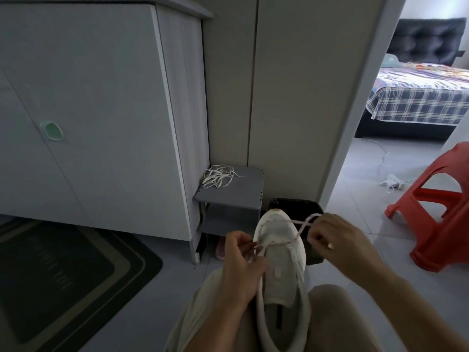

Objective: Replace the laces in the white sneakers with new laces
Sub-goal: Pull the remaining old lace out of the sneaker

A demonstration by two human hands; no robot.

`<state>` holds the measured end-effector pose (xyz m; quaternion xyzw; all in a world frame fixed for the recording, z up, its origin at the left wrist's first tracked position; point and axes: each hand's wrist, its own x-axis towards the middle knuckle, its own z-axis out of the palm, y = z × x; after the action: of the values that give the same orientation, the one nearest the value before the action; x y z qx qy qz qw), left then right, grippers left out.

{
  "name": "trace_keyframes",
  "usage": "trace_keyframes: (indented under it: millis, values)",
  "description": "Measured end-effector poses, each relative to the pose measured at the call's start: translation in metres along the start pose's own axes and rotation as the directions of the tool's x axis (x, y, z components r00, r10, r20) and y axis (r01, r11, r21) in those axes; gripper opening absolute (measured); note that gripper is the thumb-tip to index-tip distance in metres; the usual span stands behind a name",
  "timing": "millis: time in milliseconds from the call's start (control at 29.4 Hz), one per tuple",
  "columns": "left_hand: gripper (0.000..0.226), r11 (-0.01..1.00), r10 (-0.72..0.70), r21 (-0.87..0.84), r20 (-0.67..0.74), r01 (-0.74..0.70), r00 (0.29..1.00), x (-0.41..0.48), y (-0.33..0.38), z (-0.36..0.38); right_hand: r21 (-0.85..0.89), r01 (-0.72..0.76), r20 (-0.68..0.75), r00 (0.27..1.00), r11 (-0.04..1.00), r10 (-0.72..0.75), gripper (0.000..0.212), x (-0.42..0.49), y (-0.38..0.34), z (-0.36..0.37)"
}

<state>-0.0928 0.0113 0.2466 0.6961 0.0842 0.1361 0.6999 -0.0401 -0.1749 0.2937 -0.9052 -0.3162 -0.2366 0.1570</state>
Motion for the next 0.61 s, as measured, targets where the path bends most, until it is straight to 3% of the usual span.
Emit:
trace_keyframes:
  millis: [68, 136, 306, 442, 613]
  values:
    - [0.039, 1.000, -0.004, 0.003, 0.022, 0.004, 1.000, 0.000, 0.000, 0.002, 0.099, 0.009, 0.026, 1.000, 0.995, -0.011, 0.008, 0.001, 0.007, -0.011]
    - [0.038, 1.000, -0.013, -0.018, 0.032, 0.013, 0.999, -0.002, 0.001, 0.005, 0.086, 0.089, 0.050, 0.994, 0.992, -0.093, 0.014, 0.005, -0.005, -0.005]
    - [0.035, 0.998, 0.023, -0.051, 0.026, -0.022, 0.999, -0.005, 0.000, 0.008, -0.258, 0.313, 0.215, 0.941, 0.914, -0.261, 0.034, 0.014, -0.028, 0.027]
    - [0.037, 0.999, 0.033, -0.019, 0.020, -0.033, 0.999, -0.002, -0.001, 0.007, -0.235, 0.331, 0.133, 0.942, 0.914, -0.307, 0.026, 0.019, -0.029, 0.033]
    - [0.036, 0.999, 0.053, 0.008, 0.031, -0.053, 0.998, -0.004, 0.001, 0.005, -0.211, 0.386, 0.130, 0.922, 0.898, -0.366, 0.022, 0.020, -0.038, 0.033]
